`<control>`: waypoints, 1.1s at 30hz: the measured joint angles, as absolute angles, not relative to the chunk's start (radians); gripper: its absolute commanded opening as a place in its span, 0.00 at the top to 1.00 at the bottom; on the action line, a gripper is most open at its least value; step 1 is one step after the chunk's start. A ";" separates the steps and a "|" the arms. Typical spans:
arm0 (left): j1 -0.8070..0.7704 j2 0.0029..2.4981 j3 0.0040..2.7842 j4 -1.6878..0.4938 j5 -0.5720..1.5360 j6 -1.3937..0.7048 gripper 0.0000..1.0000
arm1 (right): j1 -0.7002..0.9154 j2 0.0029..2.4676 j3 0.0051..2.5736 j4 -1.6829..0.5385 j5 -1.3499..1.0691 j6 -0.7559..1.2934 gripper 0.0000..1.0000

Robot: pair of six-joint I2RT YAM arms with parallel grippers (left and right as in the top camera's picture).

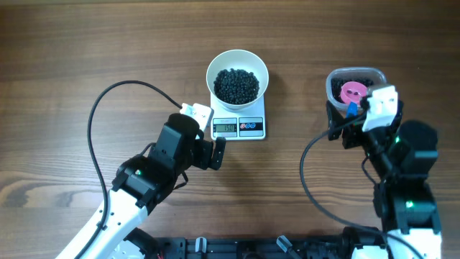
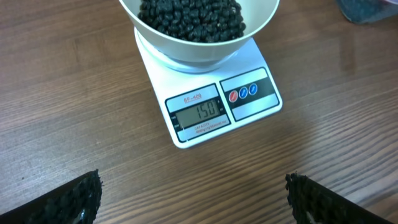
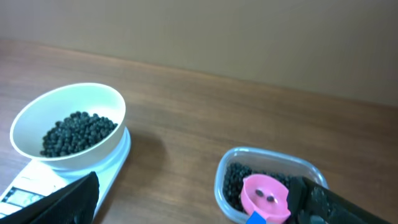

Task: Scoop item into bowl and weigh 150g on scale
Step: 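Open the right gripper, release the scoop, and retract toward the front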

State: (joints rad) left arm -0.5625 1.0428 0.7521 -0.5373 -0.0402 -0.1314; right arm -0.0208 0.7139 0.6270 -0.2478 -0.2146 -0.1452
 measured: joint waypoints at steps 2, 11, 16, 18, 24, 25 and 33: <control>-0.562 1.043 0.752 -0.537 -0.040 -0.131 0.00 | -0.020 0.660 0.570 -0.196 -0.211 -0.147 0.00; -0.562 1.043 0.752 -0.538 -0.040 -0.131 0.00 | -0.020 0.414 0.281 0.063 -0.207 -0.152 0.00; -0.562 1.043 0.752 -0.538 -0.040 -0.131 0.00 | -0.020 0.319 0.166 0.141 -0.207 -0.152 0.00; -0.562 1.043 0.752 -0.538 -0.040 -0.131 0.00 | -0.020 0.282 0.132 0.149 -0.207 -0.152 0.00; -0.562 1.043 0.752 -0.538 -0.040 -0.131 0.00 | -0.020 0.208 0.065 0.165 -0.199 -0.152 0.00; -0.562 1.043 0.752 -0.538 -0.040 -0.131 0.00 | -0.020 0.199 0.059 0.166 -0.197 -0.152 0.00; -0.562 1.043 0.752 -0.538 -0.040 -0.132 0.00 | -0.020 0.101 0.014 0.184 -0.157 -0.154 0.00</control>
State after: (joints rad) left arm -0.5625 1.0428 0.7521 -0.5377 -0.0402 -0.1318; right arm -0.0200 0.1013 0.0143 0.1841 -0.1570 -0.1539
